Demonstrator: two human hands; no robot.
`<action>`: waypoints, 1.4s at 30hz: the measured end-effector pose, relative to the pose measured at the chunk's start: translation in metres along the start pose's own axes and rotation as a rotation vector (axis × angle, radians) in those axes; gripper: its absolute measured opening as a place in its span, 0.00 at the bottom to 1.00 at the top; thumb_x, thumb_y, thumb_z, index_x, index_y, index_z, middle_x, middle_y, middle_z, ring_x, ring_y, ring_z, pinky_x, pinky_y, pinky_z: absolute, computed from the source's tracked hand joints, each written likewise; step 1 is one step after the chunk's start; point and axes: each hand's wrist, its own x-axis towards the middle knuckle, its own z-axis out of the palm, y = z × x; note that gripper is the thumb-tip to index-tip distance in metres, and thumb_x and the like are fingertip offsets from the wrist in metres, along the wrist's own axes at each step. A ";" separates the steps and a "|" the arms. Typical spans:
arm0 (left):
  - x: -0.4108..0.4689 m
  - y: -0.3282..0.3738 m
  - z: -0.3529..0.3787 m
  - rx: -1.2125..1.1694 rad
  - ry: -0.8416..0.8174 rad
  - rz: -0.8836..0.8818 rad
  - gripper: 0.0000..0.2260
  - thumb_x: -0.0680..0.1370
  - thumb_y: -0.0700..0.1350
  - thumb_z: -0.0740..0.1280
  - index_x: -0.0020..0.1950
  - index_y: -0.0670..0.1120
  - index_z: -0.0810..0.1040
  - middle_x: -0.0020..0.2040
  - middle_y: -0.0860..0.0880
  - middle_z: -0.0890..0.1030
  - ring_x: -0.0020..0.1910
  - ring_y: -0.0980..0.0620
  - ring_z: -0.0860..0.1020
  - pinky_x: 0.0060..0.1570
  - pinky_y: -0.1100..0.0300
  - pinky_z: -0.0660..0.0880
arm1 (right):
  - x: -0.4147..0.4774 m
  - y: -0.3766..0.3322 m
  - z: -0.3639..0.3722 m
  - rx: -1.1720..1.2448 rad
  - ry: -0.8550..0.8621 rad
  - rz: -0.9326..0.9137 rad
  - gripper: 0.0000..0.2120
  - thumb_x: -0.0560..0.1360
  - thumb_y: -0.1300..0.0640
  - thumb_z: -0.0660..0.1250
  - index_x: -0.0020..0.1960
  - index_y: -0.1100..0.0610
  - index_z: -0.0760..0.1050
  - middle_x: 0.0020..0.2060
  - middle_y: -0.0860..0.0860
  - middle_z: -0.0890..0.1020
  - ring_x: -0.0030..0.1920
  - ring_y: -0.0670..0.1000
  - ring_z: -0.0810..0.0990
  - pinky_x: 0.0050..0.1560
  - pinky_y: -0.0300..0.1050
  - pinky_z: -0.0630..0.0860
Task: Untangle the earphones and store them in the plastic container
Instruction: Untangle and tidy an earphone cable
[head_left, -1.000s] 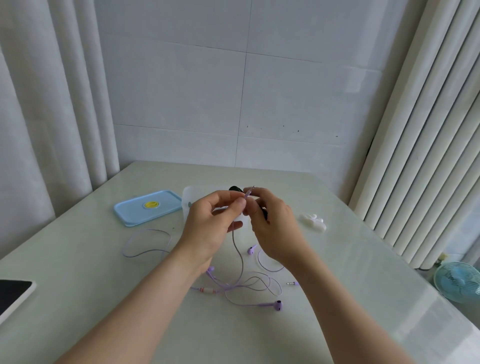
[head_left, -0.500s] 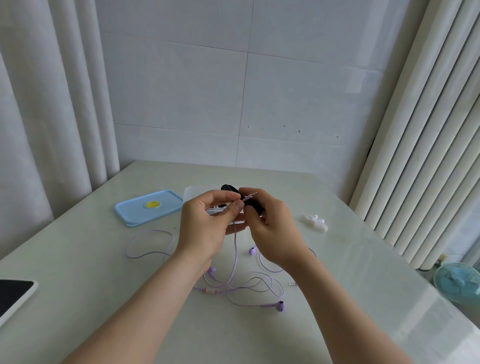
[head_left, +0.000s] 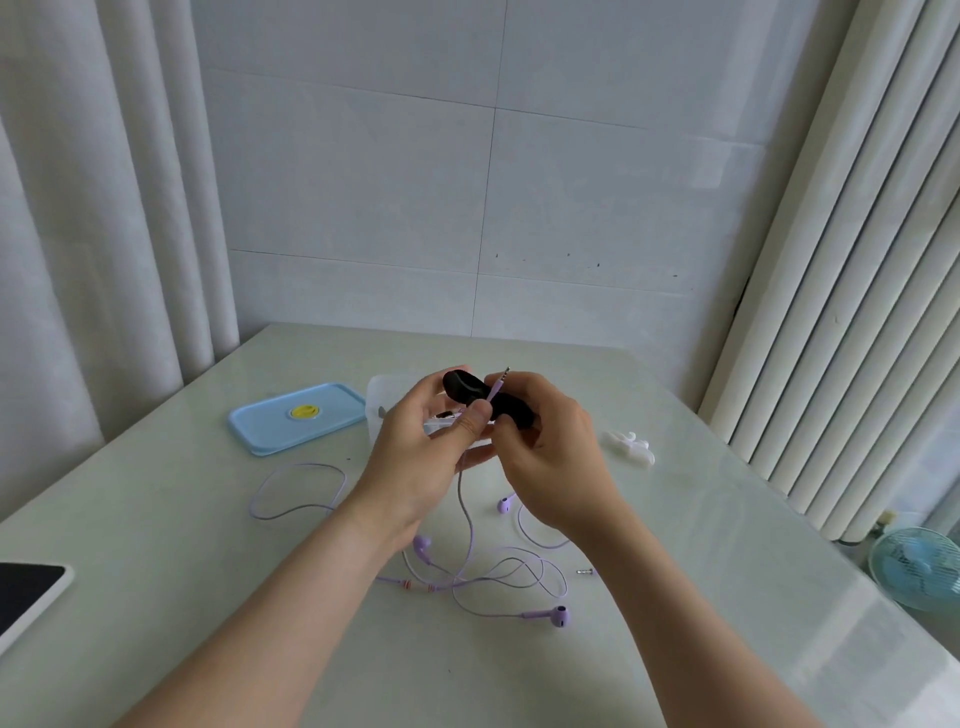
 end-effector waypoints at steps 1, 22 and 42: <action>0.001 0.000 -0.002 0.022 -0.026 0.013 0.12 0.83 0.41 0.70 0.66 0.47 0.79 0.64 0.44 0.83 0.56 0.44 0.87 0.57 0.50 0.84 | 0.000 -0.001 0.000 0.010 -0.005 0.003 0.16 0.78 0.64 0.63 0.60 0.50 0.80 0.42 0.46 0.86 0.39 0.51 0.81 0.42 0.51 0.79; -0.001 0.006 -0.006 0.137 0.285 0.097 0.15 0.72 0.41 0.81 0.51 0.43 0.77 0.47 0.48 0.88 0.45 0.46 0.88 0.45 0.50 0.82 | -0.009 -0.031 0.014 0.783 -0.069 0.568 0.28 0.79 0.68 0.72 0.72 0.53 0.64 0.48 0.57 0.86 0.40 0.54 0.85 0.46 0.46 0.82; 0.006 0.012 -0.012 -0.095 0.098 -0.053 0.15 0.81 0.46 0.73 0.52 0.32 0.80 0.48 0.38 0.86 0.50 0.43 0.88 0.59 0.51 0.83 | 0.002 -0.007 0.001 0.335 0.055 0.166 0.21 0.76 0.61 0.77 0.65 0.49 0.78 0.43 0.52 0.88 0.38 0.61 0.80 0.45 0.60 0.82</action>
